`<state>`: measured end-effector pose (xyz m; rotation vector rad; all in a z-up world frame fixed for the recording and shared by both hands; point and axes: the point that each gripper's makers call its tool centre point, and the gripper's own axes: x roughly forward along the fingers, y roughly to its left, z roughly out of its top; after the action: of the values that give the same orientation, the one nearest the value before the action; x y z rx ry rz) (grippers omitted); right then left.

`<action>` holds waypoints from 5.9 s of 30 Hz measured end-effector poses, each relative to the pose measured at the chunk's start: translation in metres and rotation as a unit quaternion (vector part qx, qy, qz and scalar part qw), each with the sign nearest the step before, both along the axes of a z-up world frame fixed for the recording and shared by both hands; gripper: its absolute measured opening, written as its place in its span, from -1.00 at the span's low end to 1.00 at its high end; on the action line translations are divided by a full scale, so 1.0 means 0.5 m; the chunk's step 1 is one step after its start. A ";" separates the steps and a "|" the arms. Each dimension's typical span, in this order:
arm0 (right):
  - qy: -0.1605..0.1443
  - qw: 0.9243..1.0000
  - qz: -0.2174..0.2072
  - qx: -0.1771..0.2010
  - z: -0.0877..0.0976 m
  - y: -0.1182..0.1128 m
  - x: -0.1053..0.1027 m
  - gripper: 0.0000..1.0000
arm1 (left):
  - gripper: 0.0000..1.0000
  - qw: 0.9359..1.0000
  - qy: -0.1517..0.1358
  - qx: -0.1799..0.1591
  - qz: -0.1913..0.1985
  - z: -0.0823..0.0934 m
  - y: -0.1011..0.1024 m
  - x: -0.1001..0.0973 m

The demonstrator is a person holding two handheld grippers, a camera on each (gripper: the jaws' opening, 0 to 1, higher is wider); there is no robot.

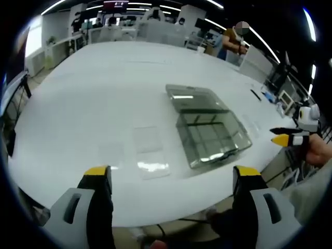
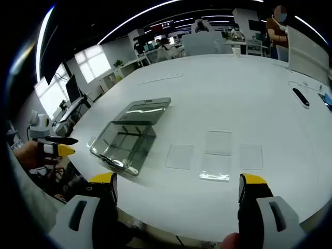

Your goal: Insert the divider into the dual guide fixture by aligning both edges with the guide slots and pushing it downward to the bottom, including one-sided entry, uneven engagement, binding, and posture correction.

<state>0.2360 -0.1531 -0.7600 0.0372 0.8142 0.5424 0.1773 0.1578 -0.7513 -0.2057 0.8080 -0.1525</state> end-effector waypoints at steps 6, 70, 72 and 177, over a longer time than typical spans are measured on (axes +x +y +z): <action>-0.001 1.000 0.000 0.000 0.000 -0.001 -0.001 0.92 | 0.90 1.000 -0.001 0.000 0.000 0.002 0.000 -0.002; 0.002 1.000 0.005 0.000 0.000 -0.006 -0.004 0.90 | 0.87 1.000 0.001 -0.002 0.003 0.005 -0.006 -0.005; 0.002 1.000 0.005 0.000 -0.001 -0.006 -0.003 0.90 | 0.87 1.000 0.002 -0.003 0.003 0.004 -0.006 -0.004; 0.033 0.999 0.001 -0.040 -0.087 -0.038 0.140 0.15 | 0.73 1.000 0.007 -0.012 -0.019 0.003 -0.018 0.061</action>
<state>0.3060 -0.1721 -0.8035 -0.0182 0.9005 0.5115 0.2076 0.1488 -0.7498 -0.2151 0.8240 -0.1975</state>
